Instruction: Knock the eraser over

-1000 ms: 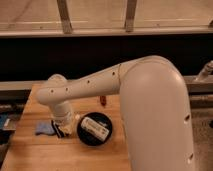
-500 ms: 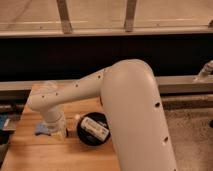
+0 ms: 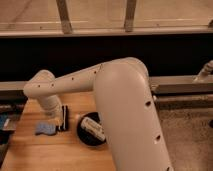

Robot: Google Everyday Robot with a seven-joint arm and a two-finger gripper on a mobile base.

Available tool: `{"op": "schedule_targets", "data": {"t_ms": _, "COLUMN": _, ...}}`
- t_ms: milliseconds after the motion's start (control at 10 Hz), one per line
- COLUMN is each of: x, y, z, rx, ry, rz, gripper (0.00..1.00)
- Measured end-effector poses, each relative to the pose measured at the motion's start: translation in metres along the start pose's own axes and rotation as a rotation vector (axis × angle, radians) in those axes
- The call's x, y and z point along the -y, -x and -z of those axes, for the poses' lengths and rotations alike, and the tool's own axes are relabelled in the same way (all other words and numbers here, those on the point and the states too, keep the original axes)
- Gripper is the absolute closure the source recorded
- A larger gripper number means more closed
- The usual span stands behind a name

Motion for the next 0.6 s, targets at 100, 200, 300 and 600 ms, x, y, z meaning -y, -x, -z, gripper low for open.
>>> {"op": "schedule_targets", "data": {"t_ms": 100, "x": 0.022, "y": 0.003, "z": 0.012, "rx": 0.007, "ry": -0.058, "rz": -0.01, "gripper": 1.0}}
{"op": "schedule_targets", "data": {"t_ms": 200, "x": 0.046, "y": 0.0, "z": 0.032, "rx": 0.018, "ry": -0.119, "rz": -0.039, "gripper": 1.0}}
{"op": "schedule_targets", "data": {"t_ms": 300, "x": 0.064, "y": -0.01, "z": 0.048, "rx": 0.021, "ry": -0.171, "rz": -0.081, "gripper": 1.0}}
{"op": "schedule_targets", "data": {"t_ms": 600, "x": 0.086, "y": -0.042, "z": 0.082, "rx": 0.049, "ry": -0.25, "rz": -0.187, "gripper": 1.0}}
